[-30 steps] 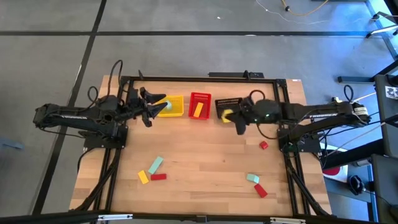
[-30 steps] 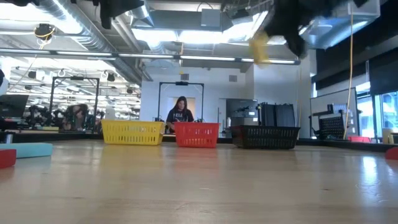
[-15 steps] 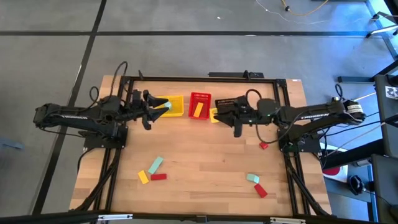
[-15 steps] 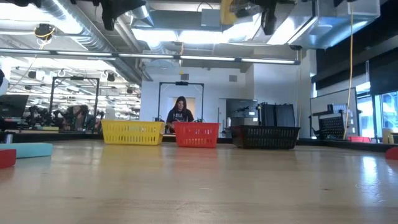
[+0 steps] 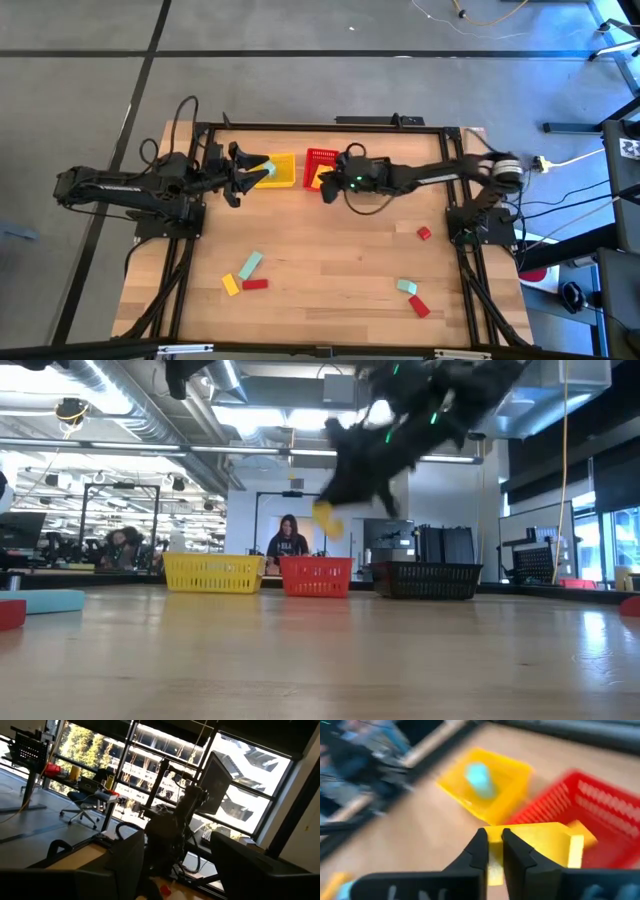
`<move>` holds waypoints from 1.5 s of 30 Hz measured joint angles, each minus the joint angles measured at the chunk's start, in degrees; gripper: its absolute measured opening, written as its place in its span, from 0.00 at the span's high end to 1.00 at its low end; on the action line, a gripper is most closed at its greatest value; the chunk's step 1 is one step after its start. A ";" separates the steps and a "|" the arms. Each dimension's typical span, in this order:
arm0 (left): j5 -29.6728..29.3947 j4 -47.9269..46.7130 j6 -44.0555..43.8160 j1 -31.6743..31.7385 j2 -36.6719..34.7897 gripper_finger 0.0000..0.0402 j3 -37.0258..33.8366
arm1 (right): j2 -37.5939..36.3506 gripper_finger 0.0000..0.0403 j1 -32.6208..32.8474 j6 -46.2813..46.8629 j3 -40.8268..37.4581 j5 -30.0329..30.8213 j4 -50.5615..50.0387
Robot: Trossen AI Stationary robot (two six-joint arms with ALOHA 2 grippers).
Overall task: Sort & place blocks by color
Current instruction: Put the right yellow block into the red basket, then put the yellow block into the red basket
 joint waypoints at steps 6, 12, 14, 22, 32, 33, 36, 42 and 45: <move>-1.78 -0.05 2.08 0.00 0.00 0.45 0.00 | 7.83 0.93 -2.06 4.20 -0.02 1.08 4.37; -2.14 -0.55 2.09 -0.02 0.00 0.45 0.00 | 9.24 0.85 -1.96 4.75 0.00 0.08 6.24; -2.15 -0.55 2.29 -0.02 -0.02 0.45 0.00 | 8.72 0.80 -2.00 4.63 -0.02 -0.65 6.18; -2.17 -3.51 2.93 -0.03 0.00 0.45 0.00 | 1.99 0.62 -3.57 1.76 -0.02 -2.09 5.59; -0.42 -3.55 2.99 -0.02 -0.02 0.45 0.00 | -16.83 0.36 -3.15 -0.08 -0.07 -15.56 1.35; 0.25 -3.56 2.99 -0.03 -0.02 0.45 0.00 | -18.83 0.35 -2.18 -0.99 -0.07 -16.98 0.76; 0.89 -3.65 2.99 -0.04 -0.02 0.45 0.00 | -23.50 0.35 2.06 -6.40 -0.07 -21.32 0.09; 2.49 -3.73 2.98 -0.02 -0.02 0.45 0.00 | -26.89 0.37 9.71 -23.36 -0.04 -21.51 -3.69; 3.64 -3.81 3.00 -0.04 -0.02 0.45 0.00 | -27.07 0.40 11.31 -25.87 -0.04 -19.53 -3.66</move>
